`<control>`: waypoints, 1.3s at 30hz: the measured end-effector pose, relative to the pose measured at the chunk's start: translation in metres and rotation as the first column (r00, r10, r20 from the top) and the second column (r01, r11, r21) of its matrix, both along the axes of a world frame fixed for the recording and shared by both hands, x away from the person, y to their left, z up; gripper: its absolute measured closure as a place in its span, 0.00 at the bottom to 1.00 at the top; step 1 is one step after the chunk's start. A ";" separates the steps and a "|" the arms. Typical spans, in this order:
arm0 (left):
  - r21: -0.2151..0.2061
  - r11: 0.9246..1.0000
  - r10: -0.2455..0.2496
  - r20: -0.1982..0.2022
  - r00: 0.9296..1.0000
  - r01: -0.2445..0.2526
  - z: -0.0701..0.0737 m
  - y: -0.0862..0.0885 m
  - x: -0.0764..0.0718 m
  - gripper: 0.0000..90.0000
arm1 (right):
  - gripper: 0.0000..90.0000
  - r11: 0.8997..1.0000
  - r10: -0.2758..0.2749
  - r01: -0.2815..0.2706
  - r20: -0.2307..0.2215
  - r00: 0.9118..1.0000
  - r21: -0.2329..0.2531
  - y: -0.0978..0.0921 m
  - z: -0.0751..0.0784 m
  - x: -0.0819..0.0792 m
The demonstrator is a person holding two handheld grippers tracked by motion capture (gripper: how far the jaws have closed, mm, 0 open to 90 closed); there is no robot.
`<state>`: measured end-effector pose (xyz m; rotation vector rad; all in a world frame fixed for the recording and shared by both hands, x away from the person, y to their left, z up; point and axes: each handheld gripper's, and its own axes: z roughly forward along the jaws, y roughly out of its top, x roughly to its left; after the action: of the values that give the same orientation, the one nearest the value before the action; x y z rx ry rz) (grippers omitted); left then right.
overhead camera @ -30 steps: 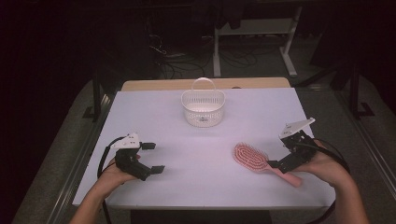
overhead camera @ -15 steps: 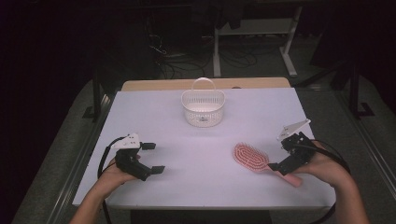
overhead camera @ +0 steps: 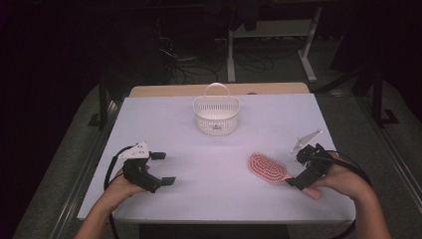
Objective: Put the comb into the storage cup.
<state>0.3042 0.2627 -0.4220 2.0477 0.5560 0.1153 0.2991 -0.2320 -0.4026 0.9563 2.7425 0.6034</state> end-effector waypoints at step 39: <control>0.003 1.000 -0.001 0.000 1.000 0.001 0.000 0.000 0.000 0.00 | 0.23 0.988 0.037 -0.053 -0.114 0.993 -0.147 0.016 -0.026 0.004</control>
<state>0.3042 0.2623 -0.4224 2.0513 0.5548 0.1159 0.3030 -0.2155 -0.4284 0.9211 2.8653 0.3548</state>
